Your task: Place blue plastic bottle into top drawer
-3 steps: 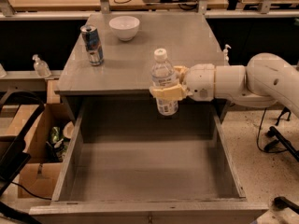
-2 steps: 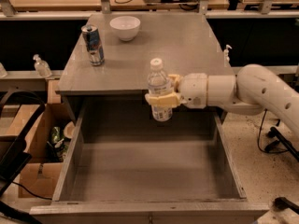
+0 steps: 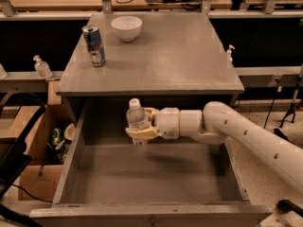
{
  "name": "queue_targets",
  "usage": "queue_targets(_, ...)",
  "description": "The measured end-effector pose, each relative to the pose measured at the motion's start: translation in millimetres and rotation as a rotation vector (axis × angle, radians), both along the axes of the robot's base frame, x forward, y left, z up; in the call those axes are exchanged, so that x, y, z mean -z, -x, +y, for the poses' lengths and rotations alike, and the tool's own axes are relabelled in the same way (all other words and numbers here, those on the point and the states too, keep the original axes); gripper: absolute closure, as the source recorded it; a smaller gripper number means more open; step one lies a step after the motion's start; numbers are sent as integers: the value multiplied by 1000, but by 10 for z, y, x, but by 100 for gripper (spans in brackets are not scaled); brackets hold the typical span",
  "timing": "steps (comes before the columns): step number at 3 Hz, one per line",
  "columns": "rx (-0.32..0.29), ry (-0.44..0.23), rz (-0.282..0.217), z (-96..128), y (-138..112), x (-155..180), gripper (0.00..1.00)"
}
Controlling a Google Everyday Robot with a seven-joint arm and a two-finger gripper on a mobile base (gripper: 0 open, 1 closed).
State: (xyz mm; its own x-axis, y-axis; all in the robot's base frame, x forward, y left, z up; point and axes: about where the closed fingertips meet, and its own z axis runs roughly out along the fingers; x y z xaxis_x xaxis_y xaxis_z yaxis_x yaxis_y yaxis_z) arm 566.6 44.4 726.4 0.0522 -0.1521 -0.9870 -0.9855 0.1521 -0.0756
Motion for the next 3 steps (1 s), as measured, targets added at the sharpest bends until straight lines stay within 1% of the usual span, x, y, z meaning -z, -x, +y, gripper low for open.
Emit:
queue_targets(1,2,5,1,205,157,280,100)
queue_targets(2,-3,23,13,388,298,514,100)
queue_targets(3,-6,28,19,441,337,562,78)
